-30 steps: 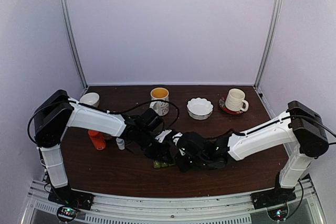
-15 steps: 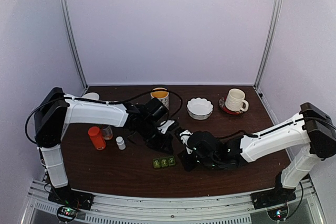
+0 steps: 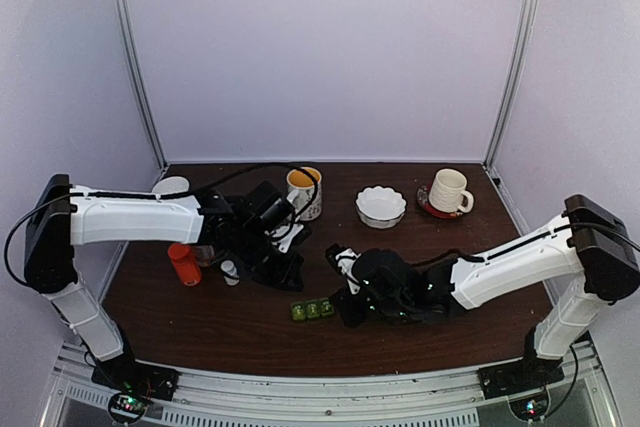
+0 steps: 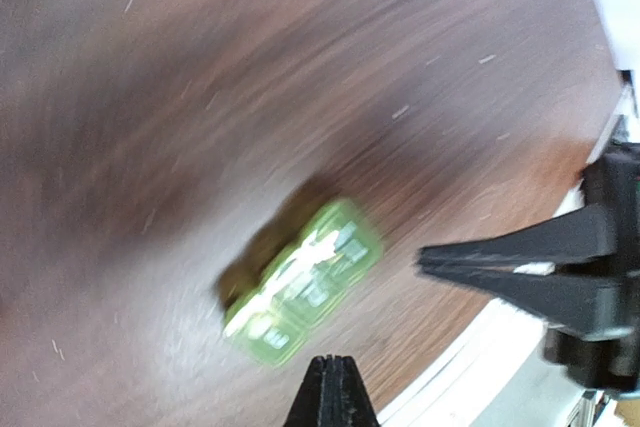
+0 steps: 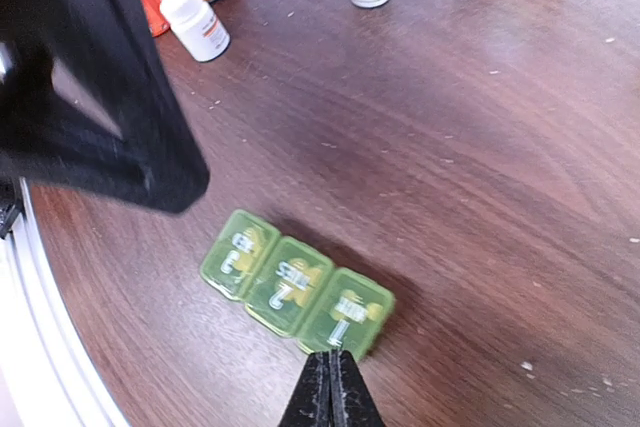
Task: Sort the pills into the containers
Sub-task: Place the pill container at the center of the board.
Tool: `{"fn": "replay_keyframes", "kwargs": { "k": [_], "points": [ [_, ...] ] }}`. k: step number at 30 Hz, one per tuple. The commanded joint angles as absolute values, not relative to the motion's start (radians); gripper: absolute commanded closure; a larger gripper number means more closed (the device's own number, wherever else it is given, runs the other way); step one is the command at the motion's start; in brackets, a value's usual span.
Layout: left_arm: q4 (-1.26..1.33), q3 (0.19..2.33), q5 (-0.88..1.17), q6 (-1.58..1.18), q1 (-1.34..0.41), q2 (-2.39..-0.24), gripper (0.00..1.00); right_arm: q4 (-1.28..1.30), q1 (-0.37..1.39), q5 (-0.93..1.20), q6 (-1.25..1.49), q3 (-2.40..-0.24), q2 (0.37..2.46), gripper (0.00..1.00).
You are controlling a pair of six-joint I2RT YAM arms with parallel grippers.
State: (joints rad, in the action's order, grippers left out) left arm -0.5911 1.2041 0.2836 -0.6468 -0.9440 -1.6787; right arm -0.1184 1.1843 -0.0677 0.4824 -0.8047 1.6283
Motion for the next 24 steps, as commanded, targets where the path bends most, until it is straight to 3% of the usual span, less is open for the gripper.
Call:
{"fn": "replay_keyframes", "kwargs": {
  "k": [1,10,24],
  "points": [
    [-0.492,1.090,0.238,-0.795,-0.967,-1.639,1.00,-0.144,1.192,-0.014,0.526,-0.862,1.687,0.97],
    [-0.340,1.020,0.210,-0.854,-0.991,-1.668,1.00,-0.142,1.192,-0.003,0.555,-0.899,1.752,1.00],
    [-0.383,1.057,0.227,-0.833,-0.991,-1.659,1.00,-0.084,1.184,-0.003,0.527,-0.937,1.740,1.00]
  ]
}}
